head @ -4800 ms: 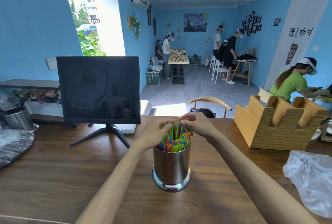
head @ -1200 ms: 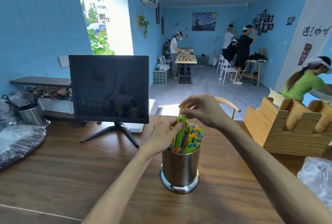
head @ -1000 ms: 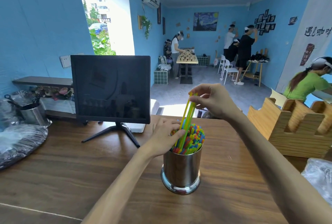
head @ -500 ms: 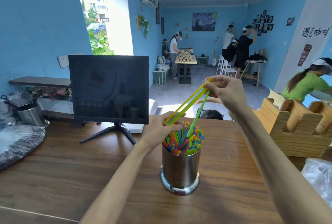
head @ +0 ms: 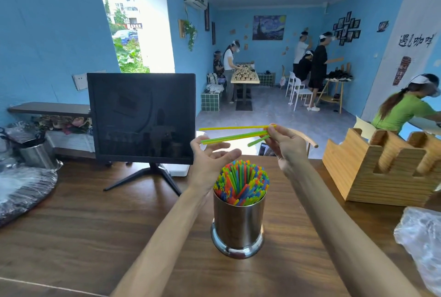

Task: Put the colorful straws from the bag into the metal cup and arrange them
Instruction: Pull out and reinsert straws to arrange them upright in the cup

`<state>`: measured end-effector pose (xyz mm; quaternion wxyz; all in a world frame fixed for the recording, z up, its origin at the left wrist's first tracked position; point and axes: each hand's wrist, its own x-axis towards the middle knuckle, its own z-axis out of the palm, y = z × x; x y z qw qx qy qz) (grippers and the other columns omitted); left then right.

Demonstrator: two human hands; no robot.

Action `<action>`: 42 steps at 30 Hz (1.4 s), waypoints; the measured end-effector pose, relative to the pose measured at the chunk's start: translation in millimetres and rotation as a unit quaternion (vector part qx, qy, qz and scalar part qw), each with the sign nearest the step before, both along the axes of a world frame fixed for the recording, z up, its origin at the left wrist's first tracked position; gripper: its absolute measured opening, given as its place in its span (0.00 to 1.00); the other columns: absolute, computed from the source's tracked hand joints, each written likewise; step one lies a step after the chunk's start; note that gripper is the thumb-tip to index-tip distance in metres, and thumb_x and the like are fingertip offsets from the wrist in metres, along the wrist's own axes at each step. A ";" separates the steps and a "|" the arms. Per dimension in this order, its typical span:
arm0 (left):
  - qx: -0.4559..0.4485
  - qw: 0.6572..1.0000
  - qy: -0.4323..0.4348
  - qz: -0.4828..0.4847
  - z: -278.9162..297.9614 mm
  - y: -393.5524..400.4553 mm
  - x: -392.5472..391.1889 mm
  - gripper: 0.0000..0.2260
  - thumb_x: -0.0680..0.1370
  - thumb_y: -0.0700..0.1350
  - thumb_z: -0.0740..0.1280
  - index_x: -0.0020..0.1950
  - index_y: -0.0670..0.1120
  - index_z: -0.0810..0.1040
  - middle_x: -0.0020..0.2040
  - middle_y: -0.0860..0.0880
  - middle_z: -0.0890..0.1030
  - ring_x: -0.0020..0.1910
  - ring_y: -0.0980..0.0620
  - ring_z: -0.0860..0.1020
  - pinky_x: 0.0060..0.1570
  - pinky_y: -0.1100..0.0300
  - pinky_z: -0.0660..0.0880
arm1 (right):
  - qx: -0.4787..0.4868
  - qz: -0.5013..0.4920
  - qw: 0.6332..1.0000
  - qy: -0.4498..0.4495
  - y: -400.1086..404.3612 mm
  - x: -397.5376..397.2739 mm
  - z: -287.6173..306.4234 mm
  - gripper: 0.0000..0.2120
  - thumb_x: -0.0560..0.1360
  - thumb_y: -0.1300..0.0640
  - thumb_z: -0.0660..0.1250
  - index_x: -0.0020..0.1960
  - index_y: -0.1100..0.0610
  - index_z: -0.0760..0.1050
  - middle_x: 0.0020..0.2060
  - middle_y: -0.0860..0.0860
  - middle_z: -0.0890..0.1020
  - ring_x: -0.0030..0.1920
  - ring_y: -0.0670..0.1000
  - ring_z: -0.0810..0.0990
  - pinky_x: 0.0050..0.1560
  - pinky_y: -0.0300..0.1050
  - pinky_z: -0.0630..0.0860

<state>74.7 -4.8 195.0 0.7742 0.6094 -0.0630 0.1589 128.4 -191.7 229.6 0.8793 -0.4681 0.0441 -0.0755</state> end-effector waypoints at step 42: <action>0.439 0.891 0.095 -0.071 11.2 -13.8 5.7 0.16 0.80 0.54 0.64 0.67 0.52 0.76 0.60 0.51 0.83 0.61 0.50 0.80 0.62 0.48 0.77 | -0.509 0.094 0.799 -0.306 26.8 -42.8 11.9 0.14 0.83 0.56 0.67 0.68 0.48 0.77 0.57 0.45 0.84 0.57 0.45 0.82 0.60 0.48 0.78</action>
